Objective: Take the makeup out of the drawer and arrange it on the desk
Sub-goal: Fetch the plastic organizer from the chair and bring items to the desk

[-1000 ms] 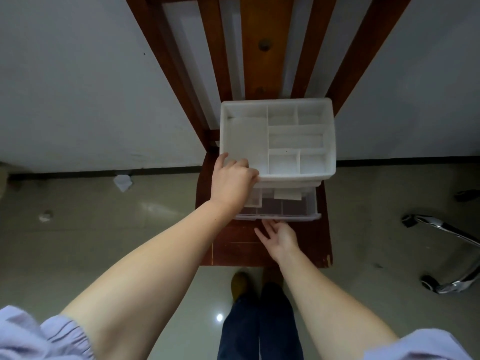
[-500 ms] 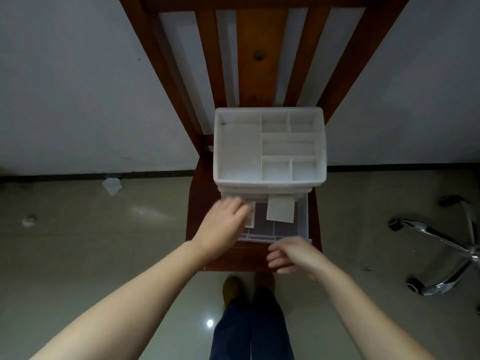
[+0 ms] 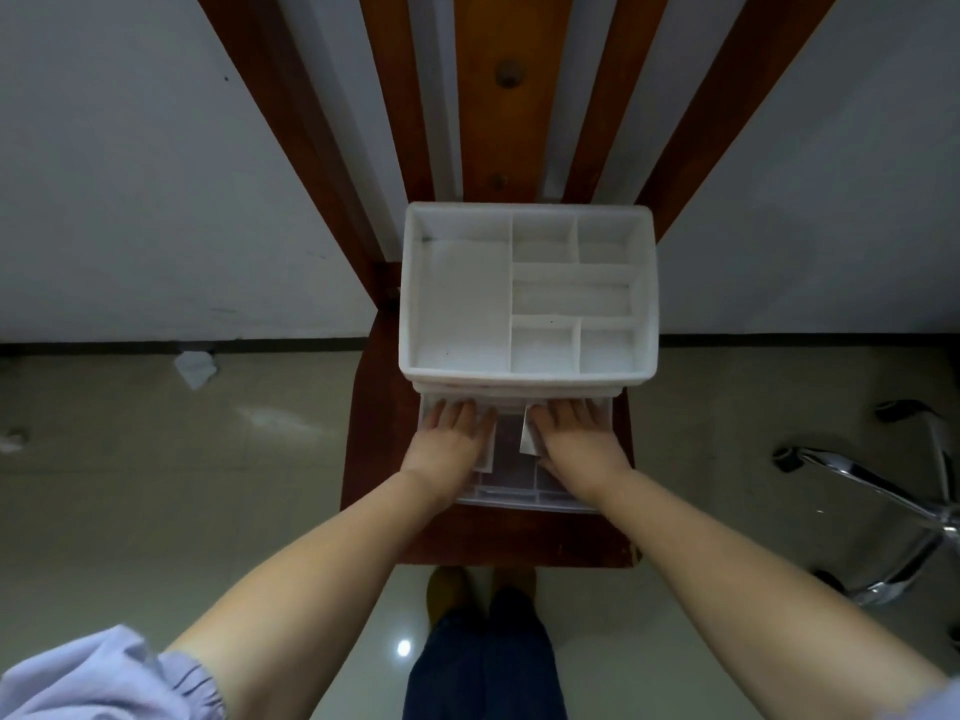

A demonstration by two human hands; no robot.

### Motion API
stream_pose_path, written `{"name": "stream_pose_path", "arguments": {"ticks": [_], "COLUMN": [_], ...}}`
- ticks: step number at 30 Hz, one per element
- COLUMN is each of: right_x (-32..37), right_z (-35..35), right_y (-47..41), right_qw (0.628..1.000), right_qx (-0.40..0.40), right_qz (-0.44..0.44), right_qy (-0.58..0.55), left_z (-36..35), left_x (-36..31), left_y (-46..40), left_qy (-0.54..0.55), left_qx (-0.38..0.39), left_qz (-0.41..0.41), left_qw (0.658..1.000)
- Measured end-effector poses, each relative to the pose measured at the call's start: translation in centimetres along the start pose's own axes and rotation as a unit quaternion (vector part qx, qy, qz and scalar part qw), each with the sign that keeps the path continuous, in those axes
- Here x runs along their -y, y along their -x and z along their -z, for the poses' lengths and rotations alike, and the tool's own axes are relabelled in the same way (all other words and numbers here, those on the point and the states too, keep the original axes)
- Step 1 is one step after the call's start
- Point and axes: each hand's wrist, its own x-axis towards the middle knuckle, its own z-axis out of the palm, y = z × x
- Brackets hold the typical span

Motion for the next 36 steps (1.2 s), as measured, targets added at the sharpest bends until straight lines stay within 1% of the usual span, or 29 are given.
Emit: {"name": "stream_pose_path", "arguments": {"ticks": [2, 3, 5, 7, 9, 10, 11, 12, 13, 14, 15, 16, 17, 18, 19, 23, 27, 32, 36], "right_x": [-0.1, -0.1, 0.1, 0.3, 0.2, 0.0, -0.1, -0.2, -0.1, 0.2, 0.7, 1.1, 1.4, 1.6, 1.6, 1.2, -0.1, -1.4, -1.3], "right_z": [0.4, 0.7, 1.5, 2.5, 3.7, 4.3, 4.7, 4.8, 4.7, 4.4, 3.8, 3.1, 2.5, 2.2, 2.1, 2.7, 3.9, 5.0, 5.6], "right_y": [0.3, 0.5, 1.1, 2.2, 3.8, 4.8, 5.7, 6.5, 7.2, 7.7, 8.0, 8.1, 8.1, 8.0, 7.9, 6.8, 4.7, 1.9, 1.0], "right_qw": [1.000, 0.999, 0.992, 0.968, 0.919, 0.890, 0.862, 0.839, 0.821, 0.807, 0.806, 0.819, 0.839, 0.857, 0.868, 0.876, 0.887, 0.906, 0.923], "right_qx": [0.001, -0.003, -0.017, -0.027, -0.006, 0.032, 0.090, 0.168, 0.254, 0.332, 0.383, 0.402, 0.395, 0.379, 0.367, 0.363, 0.324, 0.274, 0.213], "right_qz": [0.007, 0.011, 0.006, -0.014, -0.028, -0.030, -0.029, -0.024, -0.013, -0.003, 0.002, 0.001, -0.005, -0.011, -0.013, -0.020, -0.043, -0.054, -0.059], "right_qy": [-0.021, -0.043, -0.121, -0.251, -0.392, -0.453, -0.498, -0.517, -0.511, -0.488, -0.450, -0.410, -0.375, -0.349, -0.335, -0.316, -0.327, -0.318, -0.315], "left_z": [0.2, 0.4, 1.5, 2.8, 3.9, 4.1, 4.1, 3.9, 3.5, 2.9, 2.2, 1.7, 1.3, 1.0, 0.9, 1.2, 2.3, 3.5, 3.8], "left_x": [0.5, 0.6, 1.0, 1.5, 2.1, 2.4, 2.6, 2.7, 2.6, 2.4, 2.1, 1.8, 1.5, 1.4, 1.2, 0.9, 0.8, 1.5, 2.4], "left_y": [0.0, 0.1, 0.9, 2.4, 4.6, 5.8, 7.0, 8.0, 8.8, 9.3, 9.4, 9.2, 8.9, 8.6, 8.2, 6.9, 5.3, 2.6, 1.5], "left_qy": [0.006, 0.027, 0.109, 0.209, 0.307, 0.359, 0.406, 0.438, 0.448, 0.435, 0.408, 0.379, 0.361, 0.357, 0.361, 0.371, 0.372, 0.356, 0.358], "left_qx": [-0.005, 0.004, 0.022, 0.006, -0.028, -0.023, 0.005, 0.055, 0.120, 0.186, 0.244, 0.287, 0.312, 0.323, 0.323, 0.310, 0.291, 0.205, 0.159], "left_qz": [-0.009, -0.010, -0.017, -0.035, -0.029, -0.020, -0.013, -0.010, -0.016, -0.028, -0.038, -0.040, -0.033, -0.020, -0.005, 0.017, 0.020, 0.049, 0.077], "left_qw": [1.000, 1.000, 0.994, 0.977, 0.951, 0.933, 0.914, 0.897, 0.886, 0.881, 0.879, 0.879, 0.878, 0.876, 0.875, 0.875, 0.881, 0.911, 0.917]}}
